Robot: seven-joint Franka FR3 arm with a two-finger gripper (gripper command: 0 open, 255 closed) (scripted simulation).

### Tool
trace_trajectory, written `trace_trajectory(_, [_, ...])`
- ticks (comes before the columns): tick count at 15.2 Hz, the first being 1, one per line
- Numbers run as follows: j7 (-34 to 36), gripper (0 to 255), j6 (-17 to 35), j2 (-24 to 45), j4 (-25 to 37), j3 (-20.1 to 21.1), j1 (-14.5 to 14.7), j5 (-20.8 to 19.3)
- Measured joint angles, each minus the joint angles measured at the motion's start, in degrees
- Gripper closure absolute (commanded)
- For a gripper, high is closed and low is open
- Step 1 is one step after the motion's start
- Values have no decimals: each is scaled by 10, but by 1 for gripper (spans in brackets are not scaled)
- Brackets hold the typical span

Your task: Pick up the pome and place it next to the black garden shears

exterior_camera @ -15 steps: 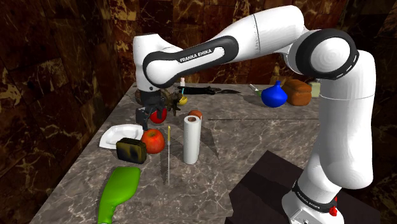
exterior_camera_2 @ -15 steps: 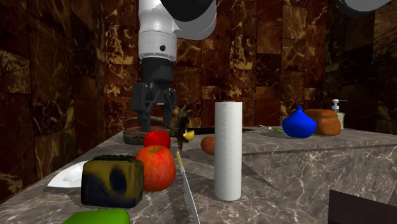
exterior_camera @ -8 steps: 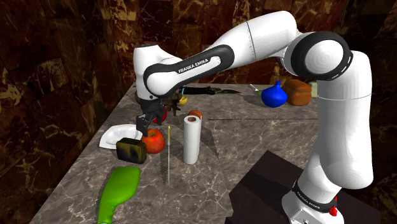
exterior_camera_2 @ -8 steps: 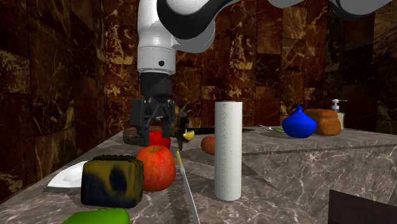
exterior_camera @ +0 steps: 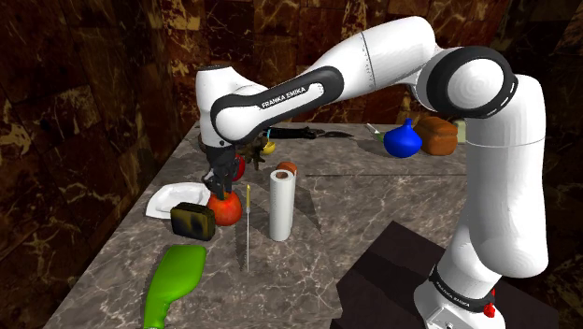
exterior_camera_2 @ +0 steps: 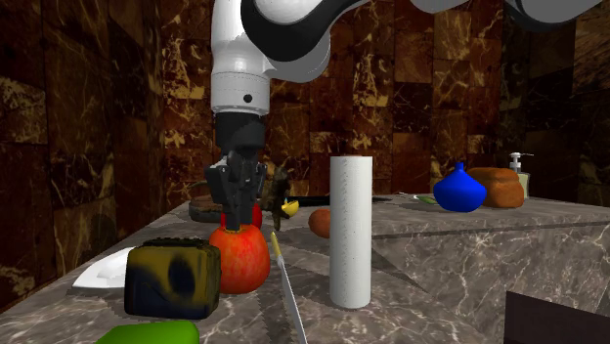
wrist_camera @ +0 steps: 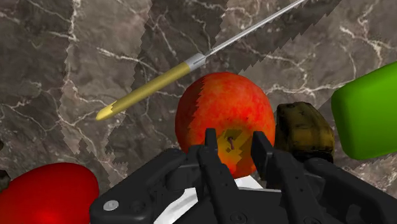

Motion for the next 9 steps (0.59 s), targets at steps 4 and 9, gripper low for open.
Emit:
trace_trajectory(4, [0, 255, 0, -1, -1, 0, 0, 0])
trace_trajectory(9, [0, 255, -3, -2, 1, 0, 0, 1])
